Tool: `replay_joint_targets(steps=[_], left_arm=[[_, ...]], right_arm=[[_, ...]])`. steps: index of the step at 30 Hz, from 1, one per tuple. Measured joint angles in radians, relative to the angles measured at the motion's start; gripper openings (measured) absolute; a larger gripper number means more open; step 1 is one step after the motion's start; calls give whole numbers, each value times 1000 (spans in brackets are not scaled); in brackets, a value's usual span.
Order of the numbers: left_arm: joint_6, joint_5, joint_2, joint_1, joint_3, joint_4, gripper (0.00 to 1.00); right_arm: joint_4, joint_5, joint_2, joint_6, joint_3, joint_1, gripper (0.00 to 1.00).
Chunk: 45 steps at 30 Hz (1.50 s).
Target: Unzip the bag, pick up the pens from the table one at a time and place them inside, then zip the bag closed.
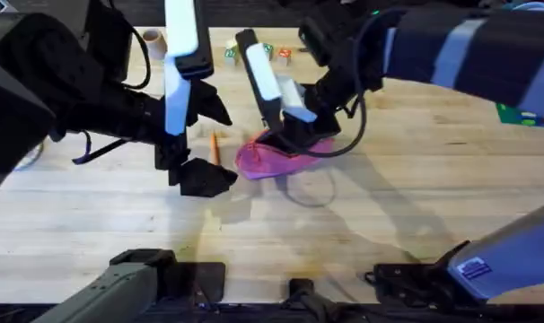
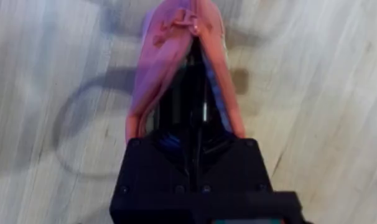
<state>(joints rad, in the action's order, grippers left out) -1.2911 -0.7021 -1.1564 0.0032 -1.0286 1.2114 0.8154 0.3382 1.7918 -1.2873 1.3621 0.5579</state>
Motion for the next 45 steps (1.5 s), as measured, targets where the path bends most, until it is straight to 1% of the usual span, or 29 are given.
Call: replay_joint_targets(steps=[4, 8, 14, 17, 18, 19, 21, 22, 23, 24, 26, 30, 32, 33, 42, 45], left_arm=[[0, 0, 0, 0, 0, 0, 996], [0, 0, 0, 0, 0, 0, 995], [0, 0, 0, 0, 0, 0, 995], [0, 0, 0, 0, 0, 0, 995], [0, 0, 0, 0, 0, 0, 995], [0, 0, 0, 0, 0, 0, 995], [0, 0, 0, 0, 0, 0, 995], [0, 0, 0, 0, 0, 0, 995], [0, 0, 0, 0, 0, 0, 994], [0, 0, 0, 0, 0, 0, 995], [0, 0, 0, 0, 0, 0, 995], [0, 0, 0, 0, 0, 0, 995], [0, 0, 0, 0, 0, 0, 995], [0, 0, 0, 0, 0, 0, 995], [0, 0, 0, 0, 0, 0, 995], [0, 18, 0, 0, 0, -1, 995]], right_arm=[[-8, 16, 21, -1, 0, 14, 32], [-11, 49, 21, -1, 0, 15, 32], [-11, 63, 21, -1, 0, 15, 35], [-10, 68, 21, 0, 0, 15, 124], [-9, 69, 21, 3, 0, 15, 186], [-8, 70, 22, 2, 0, 15, 318], [-9, 70, 21, 3, 0, 14, 626], [-10, 70, 21, 3, 0, 14, 755], [-10, 70, 21, 4, 0, 14, 906], [-11, 70, 21, 2, 0, 14, 972], [-9, 70, 21, 4, 0, 14, 995], [-8, 70, 20, 8, 0, 14, 997], [-2, 70, -1, 24, 0, 14, 997], [2, 72, -72, 65, 0, 14, 997], [78, 74, -223, 153, 0, 14, 997], [92, 74, -272, 197, 0, 14, 998]])
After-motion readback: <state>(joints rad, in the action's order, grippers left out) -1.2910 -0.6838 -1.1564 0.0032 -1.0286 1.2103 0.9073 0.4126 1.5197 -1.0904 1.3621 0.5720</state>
